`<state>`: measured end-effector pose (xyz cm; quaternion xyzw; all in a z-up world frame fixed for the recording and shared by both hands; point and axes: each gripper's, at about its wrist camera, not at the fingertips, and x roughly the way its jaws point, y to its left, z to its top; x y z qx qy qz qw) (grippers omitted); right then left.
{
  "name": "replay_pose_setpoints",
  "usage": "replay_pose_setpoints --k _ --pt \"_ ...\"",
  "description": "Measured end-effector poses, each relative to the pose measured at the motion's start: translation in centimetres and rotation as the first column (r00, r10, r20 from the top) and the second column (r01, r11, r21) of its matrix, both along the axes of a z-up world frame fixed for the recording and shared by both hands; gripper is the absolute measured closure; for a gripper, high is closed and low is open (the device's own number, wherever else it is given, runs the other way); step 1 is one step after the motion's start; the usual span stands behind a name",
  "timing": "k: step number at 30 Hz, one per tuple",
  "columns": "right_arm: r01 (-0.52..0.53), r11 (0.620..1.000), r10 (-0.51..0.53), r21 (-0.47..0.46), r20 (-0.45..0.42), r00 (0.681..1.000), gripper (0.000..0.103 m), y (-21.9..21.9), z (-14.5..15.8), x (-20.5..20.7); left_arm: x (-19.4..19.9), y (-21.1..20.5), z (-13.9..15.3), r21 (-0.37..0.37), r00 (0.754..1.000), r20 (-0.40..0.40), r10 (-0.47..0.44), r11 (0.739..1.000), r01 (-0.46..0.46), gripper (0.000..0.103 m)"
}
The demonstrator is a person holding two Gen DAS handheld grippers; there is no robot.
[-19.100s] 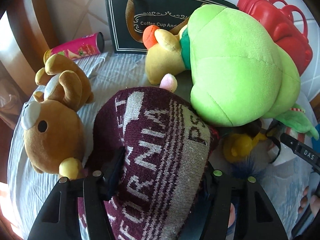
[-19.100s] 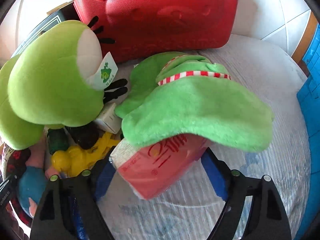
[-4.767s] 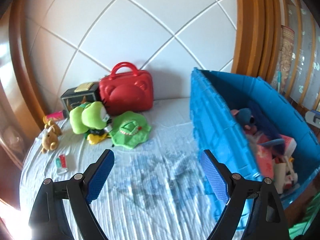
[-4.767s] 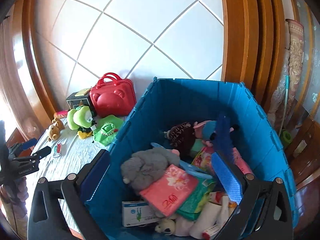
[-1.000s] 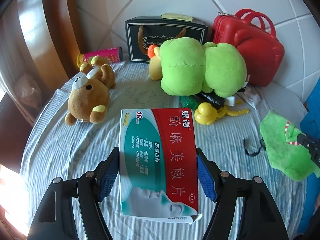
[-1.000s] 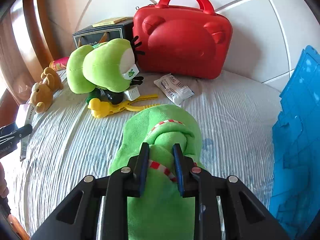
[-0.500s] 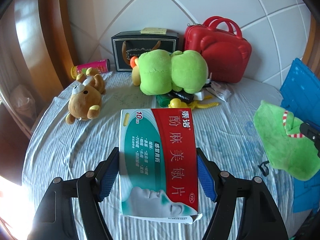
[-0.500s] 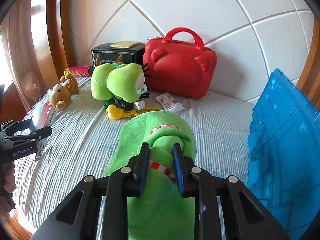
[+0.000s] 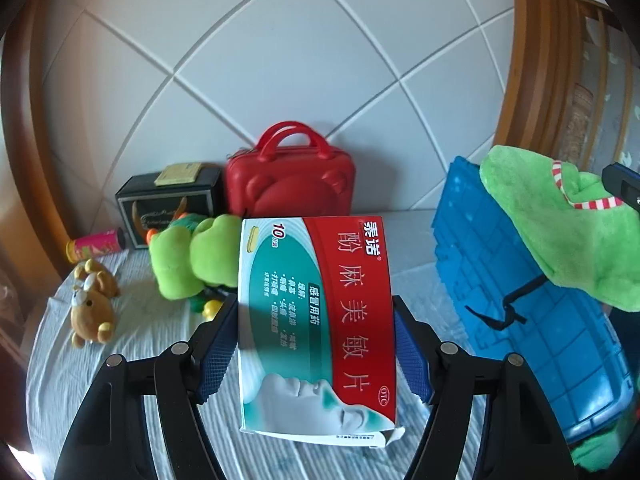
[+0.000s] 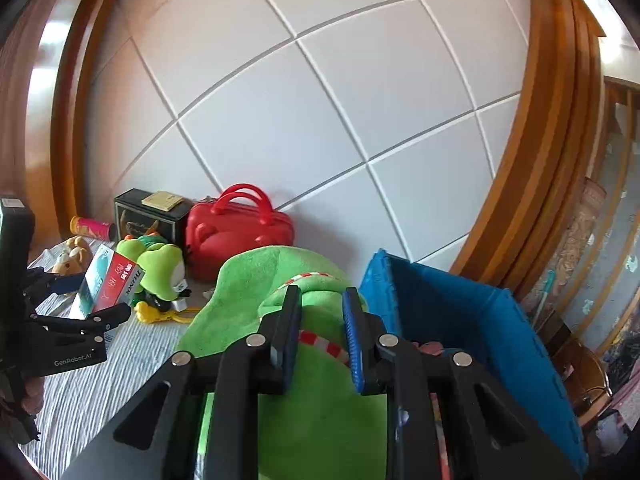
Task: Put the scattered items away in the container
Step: 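Carry the medicine box with left gripper while right gripper carries the green hat into the box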
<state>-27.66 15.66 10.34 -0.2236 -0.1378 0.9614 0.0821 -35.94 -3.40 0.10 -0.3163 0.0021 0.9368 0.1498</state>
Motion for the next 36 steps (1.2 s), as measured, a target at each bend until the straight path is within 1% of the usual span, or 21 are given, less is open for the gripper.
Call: replay_pose_setpoints --k 1,4,7,10,12,17,21,22,24,25,27,28,29,32,36 --pt "0.027 1.0 -0.027 0.008 -0.015 1.0 0.099 1.5 0.7 0.7 0.2 1.9 1.1 0.008 0.999 -0.014 -0.03 1.0 0.03 0.032" --pt "0.109 0.994 -0.108 0.02 -0.035 0.994 0.099 6.7 2.3 2.6 1.2 8.2 3.9 0.024 0.992 -0.051 -0.116 0.993 0.117 0.032" --pt "0.157 0.987 -0.158 -0.026 -0.014 0.987 0.099 12.6 2.4 4.1 2.4 15.3 5.6 0.029 0.98 -0.064 -0.19 0.981 0.192 0.032" --pt "0.165 0.984 -0.164 -0.073 0.016 0.986 0.099 17.6 1.3 5.3 3.8 22.1 5.9 0.009 0.969 -0.068 -0.236 0.971 0.237 0.032" --pt "0.151 0.985 -0.149 -0.09 0.026 0.989 0.099 19.4 0.8 5.8 4.6 25.9 5.7 -0.014 0.964 -0.068 -0.255 0.967 0.255 0.032" --pt "0.116 0.985 -0.11 -0.131 0.05 0.993 0.099 23.9 -0.5 7.1 6.4 32.4 4.7 -0.062 0.967 -0.047 -0.252 0.966 0.249 0.031" --pt "0.088 0.982 -0.078 -0.164 0.069 0.995 0.099 27.5 -1.6 8.1 7.5 34.7 3.7 -0.079 0.976 -0.011 -0.219 0.973 0.217 0.03" --pt "0.081 0.982 -0.07 -0.173 0.073 0.995 0.099 28.4 -1.9 8.4 7.7 35.0 3.4 -0.085 0.978 -0.003 -0.207 0.975 0.206 0.027" --pt "0.068 0.98 -0.053 -0.187 0.081 0.995 0.099 29.9 -2.3 8.8 8.4 35.0 3.2 -0.098 0.983 -0.008 -0.183 0.978 0.182 0.016" --pt "0.06 0.98 -0.044 -0.19 0.084 0.995 0.099 29.9 -2.4 8.9 8.9 34.9 3.2 -0.105 0.985 -0.019 -0.172 0.98 0.169 0.016" --pt "0.048 0.978 -0.032 -0.203 0.084 0.996 0.099 29.9 -2.6 9.3 9.8 34.6 3.3 -0.112 0.986 -0.034 -0.162 0.981 0.157 0.012" --pt "0.044 0.977 -0.027 -0.211 0.082 0.996 0.099 29.9 -2.7 9.5 10.2 34.4 3.3 -0.111 0.986 -0.038 -0.161 0.981 0.156 0.006" --pt "0.041 0.975 -0.024 -0.218 0.081 0.996 0.099 29.9 -2.8 9.8 10.6 34.2 3.3 -0.11 0.986 -0.042 -0.159 0.982 0.154 0.003" --pt "0.044 0.971 -0.025 -0.234 0.081 0.996 0.099 29.5 -3.2 10.6 12.3 33.6 3.4 -0.116 0.984 -0.064 -0.164 0.981 0.156 0.002" --pt "0.056 0.968 -0.032 -0.244 0.101 0.994 0.098 28.5 -3.9 11.7 14.4 32.4 3.1 -0.124 0.983 -0.069 -0.169 0.979 0.16 0.001"
